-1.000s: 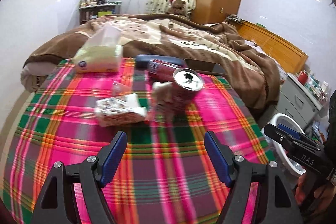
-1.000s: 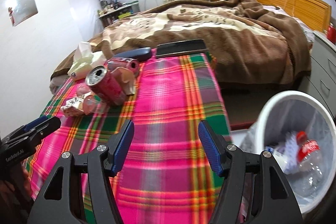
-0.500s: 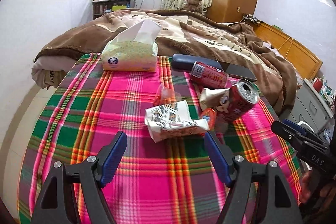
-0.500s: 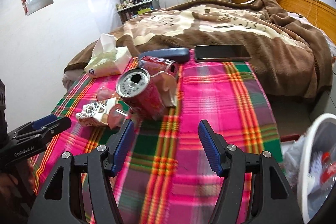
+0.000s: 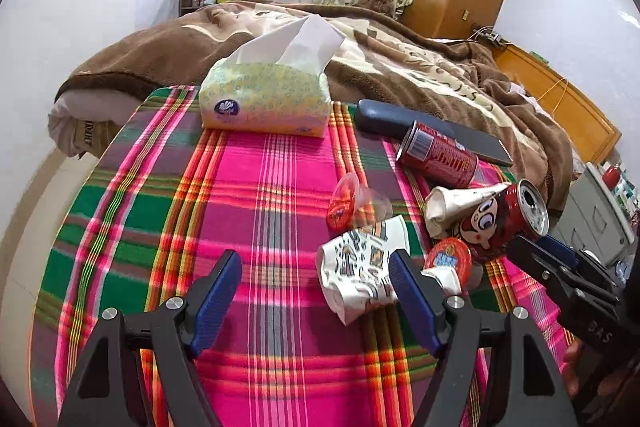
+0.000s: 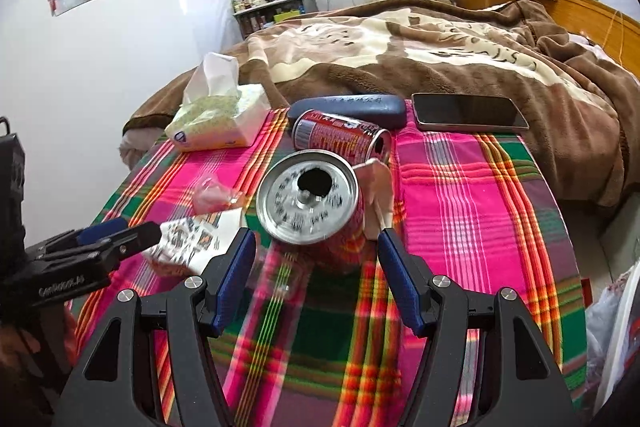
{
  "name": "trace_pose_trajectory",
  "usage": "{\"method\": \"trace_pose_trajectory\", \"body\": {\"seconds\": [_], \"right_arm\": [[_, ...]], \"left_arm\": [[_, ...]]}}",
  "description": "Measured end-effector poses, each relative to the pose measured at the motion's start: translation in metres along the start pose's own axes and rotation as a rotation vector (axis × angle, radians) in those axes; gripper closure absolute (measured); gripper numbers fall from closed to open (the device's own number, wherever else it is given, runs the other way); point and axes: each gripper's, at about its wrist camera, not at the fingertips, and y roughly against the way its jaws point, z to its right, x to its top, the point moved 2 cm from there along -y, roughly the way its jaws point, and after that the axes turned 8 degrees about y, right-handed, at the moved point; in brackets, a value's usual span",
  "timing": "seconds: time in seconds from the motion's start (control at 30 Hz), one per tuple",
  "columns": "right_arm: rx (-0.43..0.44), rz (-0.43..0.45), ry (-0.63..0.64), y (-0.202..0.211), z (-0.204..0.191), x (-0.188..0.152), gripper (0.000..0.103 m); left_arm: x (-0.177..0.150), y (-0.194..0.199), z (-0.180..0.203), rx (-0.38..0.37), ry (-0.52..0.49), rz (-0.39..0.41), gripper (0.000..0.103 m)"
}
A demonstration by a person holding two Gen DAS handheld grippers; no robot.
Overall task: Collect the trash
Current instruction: 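Grasp the red cartoon can with the right tool while the left tool grasps the patterned paper cup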
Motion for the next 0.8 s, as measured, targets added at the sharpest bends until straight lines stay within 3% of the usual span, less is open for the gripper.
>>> {"method": "trace_pose_trajectory", "body": {"seconds": [0.2,0.37,0.4,0.8], "right_arm": [[-0.044,-0.026,-0.011,-0.013,0.000,0.005,0.038],[-0.019,-0.016,-0.066,-0.011,0.006,0.002,0.038],[-0.018,-0.016,-0.064,-0.011,0.006,0.002,0.043],[-0.031,-0.010,-0.089,0.003,0.017,-0.008,0.047]], "left_arm": [[0.007,-0.016,-0.003,-0.019,-0.002,-0.017,0.027],[0.003,-0.029,-0.001,-0.049,0.003,-0.057,0.028],[0.001,-0.030,0.001,-0.052,-0.006,-0.059,0.028],[-0.028,-0.021,0.027,-0.125,-0.068,-0.119,0.028]]}}
